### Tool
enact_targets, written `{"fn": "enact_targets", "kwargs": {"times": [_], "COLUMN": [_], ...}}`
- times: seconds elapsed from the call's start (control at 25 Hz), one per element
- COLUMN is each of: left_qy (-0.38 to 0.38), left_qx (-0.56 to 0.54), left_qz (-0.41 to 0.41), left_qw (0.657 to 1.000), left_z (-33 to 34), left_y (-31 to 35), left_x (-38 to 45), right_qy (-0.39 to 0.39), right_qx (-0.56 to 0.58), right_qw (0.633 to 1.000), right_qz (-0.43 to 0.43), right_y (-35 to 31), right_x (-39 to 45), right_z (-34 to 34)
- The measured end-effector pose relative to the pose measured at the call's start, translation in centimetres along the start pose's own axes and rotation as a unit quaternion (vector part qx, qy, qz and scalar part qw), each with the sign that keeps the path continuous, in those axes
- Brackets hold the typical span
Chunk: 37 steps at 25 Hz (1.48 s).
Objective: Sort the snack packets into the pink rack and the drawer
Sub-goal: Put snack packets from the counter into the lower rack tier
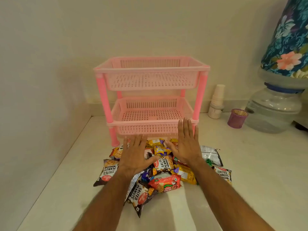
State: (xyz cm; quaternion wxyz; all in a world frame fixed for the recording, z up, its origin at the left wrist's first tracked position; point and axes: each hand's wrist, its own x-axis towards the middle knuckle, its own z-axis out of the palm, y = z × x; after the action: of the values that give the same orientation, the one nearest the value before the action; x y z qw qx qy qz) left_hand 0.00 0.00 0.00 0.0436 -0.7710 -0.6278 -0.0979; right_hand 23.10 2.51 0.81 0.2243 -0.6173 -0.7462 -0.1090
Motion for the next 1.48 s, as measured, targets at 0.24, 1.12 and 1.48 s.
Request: {"fn": "enact_targets", "kwargs": {"times": [0.24, 1.12, 1.48], "left_qy": [-0.064, 0.018, -0.169], "left_qx": [0.019, -0.337, 0.082], "left_qz": [0.115, 0.028, 0.154], "left_qw": [0.991, 0.941, 0.970], "left_z": [0.0, -4.0, -0.2], "left_y": [0.8, -5.0, -2.5], "left_x": [0.8, 6.4, 6.8], "right_qy": [-0.047, -0.014, -0.162], "right_qx": [0.063, 0.339, -0.054], "right_qw": [0.997, 0.939, 0.985], "right_qz": [-0.003, -0.056, 0.036], "right_y": [0.4, 1.4, 2.4], "right_x": [0.0, 10.2, 15.9], "right_z": [0.2, -3.6, -0.2]}}
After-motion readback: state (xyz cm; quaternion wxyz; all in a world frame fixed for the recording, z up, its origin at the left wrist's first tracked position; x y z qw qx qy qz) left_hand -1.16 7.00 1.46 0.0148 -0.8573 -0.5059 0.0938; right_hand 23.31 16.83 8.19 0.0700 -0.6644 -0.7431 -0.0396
